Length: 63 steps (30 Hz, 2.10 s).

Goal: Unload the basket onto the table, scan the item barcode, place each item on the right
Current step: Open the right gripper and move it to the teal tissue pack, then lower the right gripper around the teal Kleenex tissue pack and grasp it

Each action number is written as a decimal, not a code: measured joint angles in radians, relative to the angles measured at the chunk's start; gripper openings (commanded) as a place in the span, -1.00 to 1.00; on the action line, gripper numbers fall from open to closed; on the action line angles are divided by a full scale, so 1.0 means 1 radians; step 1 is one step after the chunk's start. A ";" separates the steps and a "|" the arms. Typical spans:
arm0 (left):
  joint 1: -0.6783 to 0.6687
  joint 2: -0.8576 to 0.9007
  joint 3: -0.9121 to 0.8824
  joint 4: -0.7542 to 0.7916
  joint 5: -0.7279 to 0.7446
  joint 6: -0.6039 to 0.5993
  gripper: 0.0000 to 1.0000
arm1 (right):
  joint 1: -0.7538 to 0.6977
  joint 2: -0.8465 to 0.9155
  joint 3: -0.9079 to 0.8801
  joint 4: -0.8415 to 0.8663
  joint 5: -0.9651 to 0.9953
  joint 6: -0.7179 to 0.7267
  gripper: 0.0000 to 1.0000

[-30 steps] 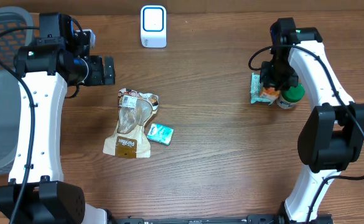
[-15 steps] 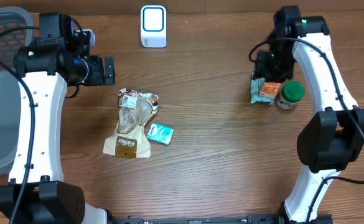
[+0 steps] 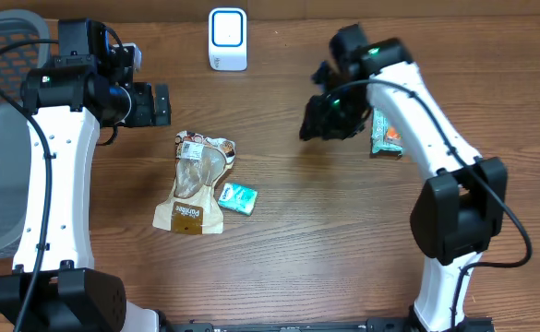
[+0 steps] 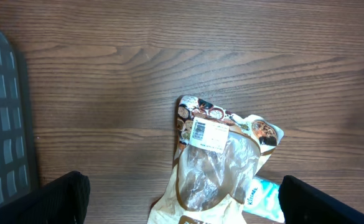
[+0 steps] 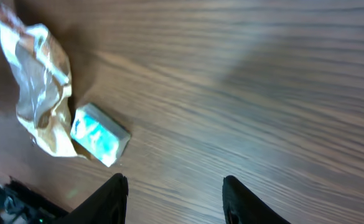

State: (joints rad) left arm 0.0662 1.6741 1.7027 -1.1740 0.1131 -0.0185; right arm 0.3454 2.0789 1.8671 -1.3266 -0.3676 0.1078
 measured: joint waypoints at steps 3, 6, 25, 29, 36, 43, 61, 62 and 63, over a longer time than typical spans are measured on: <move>0.000 0.000 0.000 0.000 0.000 0.000 0.99 | 0.045 0.000 -0.024 0.027 -0.003 0.000 -0.08; 0.000 0.000 0.000 0.000 0.000 0.000 0.99 | 0.092 0.000 -0.039 0.058 -0.003 0.000 -0.08; 0.000 0.000 0.000 0.000 0.000 0.000 1.00 | 0.257 0.000 -0.268 0.343 -0.080 0.101 -0.17; 0.000 0.000 0.000 0.000 0.000 0.000 0.99 | 0.249 0.000 -0.274 0.328 -0.091 0.102 -0.17; 0.000 0.000 0.000 0.000 0.000 0.000 0.99 | 0.199 0.000 -0.274 0.318 -0.108 0.099 -0.16; 0.000 0.000 0.000 0.000 0.000 0.000 0.99 | 0.193 0.000 -0.274 0.321 -0.123 0.085 -0.15; 0.000 0.000 0.000 0.000 0.000 0.000 0.99 | 0.198 0.000 -0.275 0.348 -0.126 0.063 -0.15; 0.000 0.000 0.000 0.000 0.000 0.000 0.99 | 0.200 0.000 -0.277 0.351 -0.126 0.063 -0.14; 0.000 0.000 0.000 0.000 0.000 0.000 0.99 | 0.203 0.000 -0.280 0.355 -0.126 0.062 -0.14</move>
State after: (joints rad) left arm 0.0662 1.6741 1.7027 -1.1740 0.1131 -0.0185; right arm 0.5488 2.0792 1.5867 -0.9714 -0.4938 0.1699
